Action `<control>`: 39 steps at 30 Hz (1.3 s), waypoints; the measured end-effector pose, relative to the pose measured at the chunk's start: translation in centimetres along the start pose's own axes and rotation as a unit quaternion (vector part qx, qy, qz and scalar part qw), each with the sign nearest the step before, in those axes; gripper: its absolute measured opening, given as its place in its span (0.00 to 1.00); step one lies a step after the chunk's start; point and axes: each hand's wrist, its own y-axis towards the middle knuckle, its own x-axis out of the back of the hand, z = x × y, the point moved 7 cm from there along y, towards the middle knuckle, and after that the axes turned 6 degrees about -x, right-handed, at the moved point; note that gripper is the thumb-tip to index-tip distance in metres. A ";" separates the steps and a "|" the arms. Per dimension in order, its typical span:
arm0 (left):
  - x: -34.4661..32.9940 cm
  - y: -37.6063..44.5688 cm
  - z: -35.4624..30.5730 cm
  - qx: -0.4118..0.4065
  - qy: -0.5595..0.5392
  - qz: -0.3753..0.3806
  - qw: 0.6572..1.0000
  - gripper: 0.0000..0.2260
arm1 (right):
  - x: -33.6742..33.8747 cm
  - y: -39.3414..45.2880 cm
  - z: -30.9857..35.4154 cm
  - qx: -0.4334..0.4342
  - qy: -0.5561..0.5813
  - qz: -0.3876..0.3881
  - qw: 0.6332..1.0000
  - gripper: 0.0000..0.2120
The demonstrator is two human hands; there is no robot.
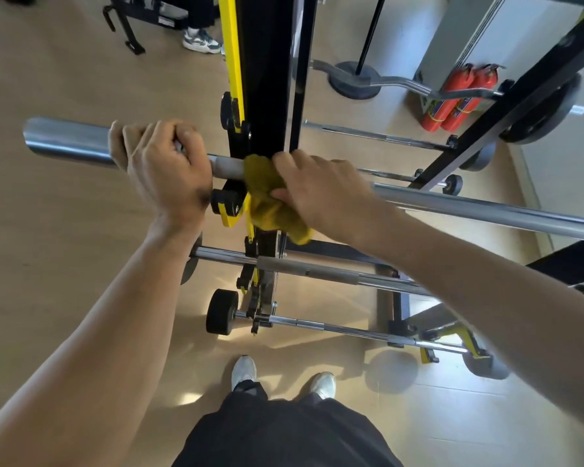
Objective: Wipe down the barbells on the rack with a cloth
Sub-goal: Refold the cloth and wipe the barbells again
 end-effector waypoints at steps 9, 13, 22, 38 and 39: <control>-0.1 -0.1 0.2 -0.001 0.000 -0.048 0.999 0.12 | 0.9 -3.0 -4.8 -0.043 -0.032 0.067 0.996 0.20; 0.1 -0.2 -0.1 -0.005 -0.006 -0.048 0.999 0.12 | 0.0 1.9 0.8 -0.020 0.010 0.032 0.999 0.18; 0.2 -0.2 -0.2 -0.047 -0.004 -0.040 0.998 0.12 | 0.3 -1.9 -2.2 -0.005 -0.010 0.001 1.000 0.18; 0.1 -0.3 0.0 -0.043 -0.006 -0.057 0.997 0.12 | -0.6 3.4 1.6 -0.025 0.041 -0.003 0.999 0.20; 0.1 -0.3 0.0 -0.044 -0.007 -0.056 0.997 0.12 | -0.5 2.4 1.1 -0.010 0.027 -0.013 0.999 0.20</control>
